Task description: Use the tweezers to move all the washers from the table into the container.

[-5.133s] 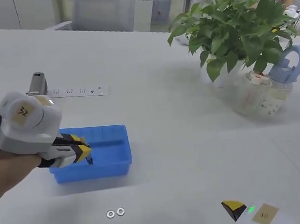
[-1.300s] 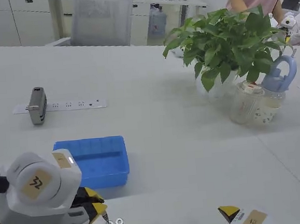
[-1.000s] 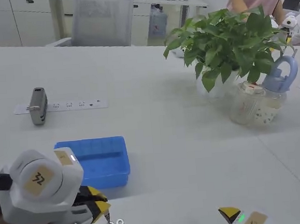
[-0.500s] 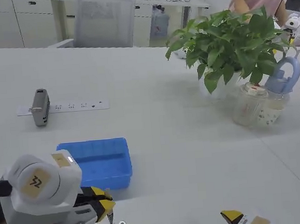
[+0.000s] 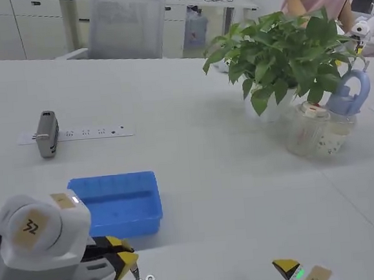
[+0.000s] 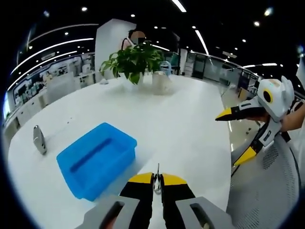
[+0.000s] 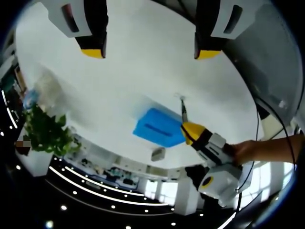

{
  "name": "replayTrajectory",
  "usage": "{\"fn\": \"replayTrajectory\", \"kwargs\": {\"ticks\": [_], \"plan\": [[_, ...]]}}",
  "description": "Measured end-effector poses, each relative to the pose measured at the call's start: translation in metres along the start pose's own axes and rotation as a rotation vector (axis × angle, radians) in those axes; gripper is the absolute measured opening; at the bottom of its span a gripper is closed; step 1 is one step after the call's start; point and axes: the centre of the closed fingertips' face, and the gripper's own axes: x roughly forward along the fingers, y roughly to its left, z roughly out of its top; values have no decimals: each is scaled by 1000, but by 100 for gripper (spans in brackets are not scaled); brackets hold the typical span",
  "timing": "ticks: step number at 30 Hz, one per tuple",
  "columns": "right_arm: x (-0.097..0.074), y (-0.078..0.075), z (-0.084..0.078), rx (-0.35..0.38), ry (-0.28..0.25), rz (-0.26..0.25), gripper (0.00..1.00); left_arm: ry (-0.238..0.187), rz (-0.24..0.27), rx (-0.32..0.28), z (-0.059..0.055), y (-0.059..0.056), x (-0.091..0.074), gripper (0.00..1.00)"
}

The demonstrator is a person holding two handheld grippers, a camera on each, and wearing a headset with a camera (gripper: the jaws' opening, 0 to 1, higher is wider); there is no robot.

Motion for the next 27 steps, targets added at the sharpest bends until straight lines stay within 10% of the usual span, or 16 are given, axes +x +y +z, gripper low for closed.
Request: {"fn": "replayTrajectory", "kwargs": {"ticks": [20,27], "plan": [[-1,-3,0,-7,-3,-15,71,55,78,240,-10,-6,-4,1],[-1,-2,0,-11,-4,-13,71,55,65,209,-10,-5,-5,1]]}}
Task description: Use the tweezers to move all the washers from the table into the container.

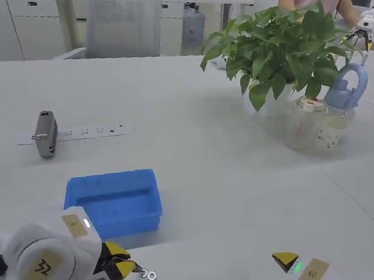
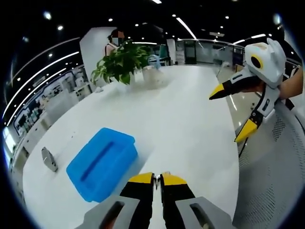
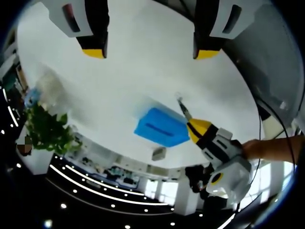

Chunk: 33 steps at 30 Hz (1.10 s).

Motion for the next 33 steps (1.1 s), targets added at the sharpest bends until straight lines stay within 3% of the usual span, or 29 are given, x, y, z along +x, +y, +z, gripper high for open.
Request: {"fn": "replayTrajectory", "kwargs": {"ticks": [4,26,33], "plan": [[0,0,-1,-3,4,2,71,-8,-1,-7,6,3,-2,1],[1,0,-2,-8,9,2,70,12,-24,-12,4,2,3,1],[1,0,-2,-10,10,1,70,58,-53,20,6,2,9,1]]}}
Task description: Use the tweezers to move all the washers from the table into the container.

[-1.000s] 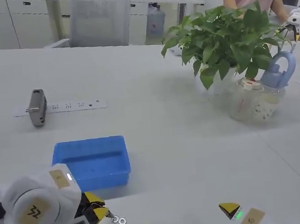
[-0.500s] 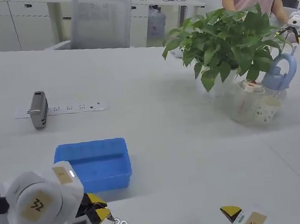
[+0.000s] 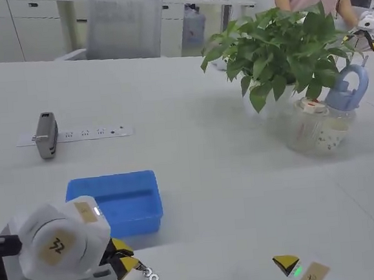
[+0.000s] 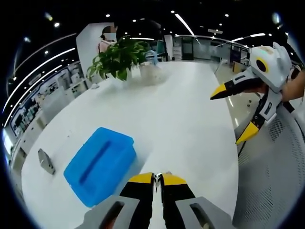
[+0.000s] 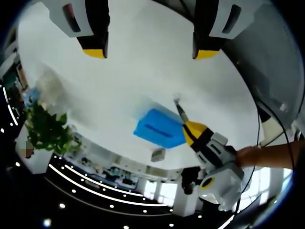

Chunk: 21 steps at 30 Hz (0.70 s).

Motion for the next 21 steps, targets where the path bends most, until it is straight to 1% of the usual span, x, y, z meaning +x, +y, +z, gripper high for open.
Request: {"fn": "replayTrajectory", "kwargs": {"ticks": [3,5,10,12,15,17,19,21], "plan": [[0,0,0,1,-1,-2,70,24,-22,16,3,-1,3,1],[0,-1,0,0,-2,-4,70,34,-26,23,6,1,6,1],[0,-1,0,-3,-1,-5,69,71,-54,44,9,1,10,1],[0,-1,0,-3,-2,-5,69,93,-71,50,11,2,12,1],[0,-1,0,-3,-2,-6,69,115,-82,60,14,4,15,1],[0,-1,0,-3,-1,-6,69,146,-104,62,15,5,18,1],[0,-1,0,-5,-1,-7,69,178,-114,71,15,6,22,1],[0,-2,0,-5,0,-7,69,195,-119,89,16,6,24,1]]}}
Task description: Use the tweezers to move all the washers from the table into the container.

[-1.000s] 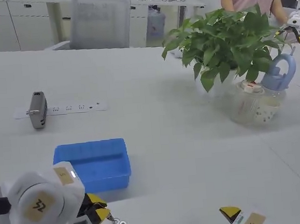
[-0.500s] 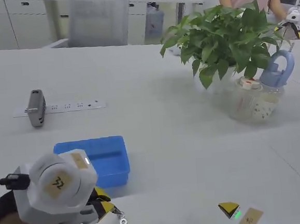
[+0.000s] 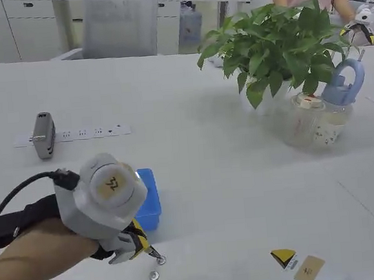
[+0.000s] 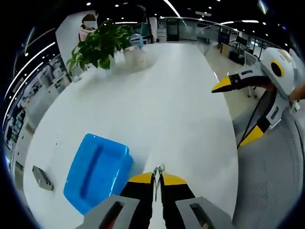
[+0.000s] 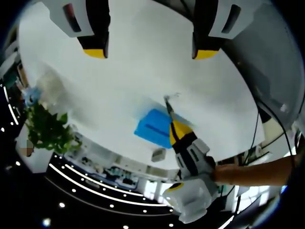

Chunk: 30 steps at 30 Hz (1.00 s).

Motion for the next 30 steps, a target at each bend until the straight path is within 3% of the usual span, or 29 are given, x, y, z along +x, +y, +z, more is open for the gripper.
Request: {"fn": "replayTrajectory", "kwargs": {"ticks": [5,9,18,30], "plan": [[0,-1,0,2,-1,-2,69,16,-27,25,15,2,0,1],[0,0,0,1,-2,-1,69,29,-38,28,19,3,2,1],[0,0,1,2,-7,-1,69,114,-85,95,12,-1,1,1],[-1,0,1,2,-8,-3,68,156,-92,128,13,-2,4,1]]}}
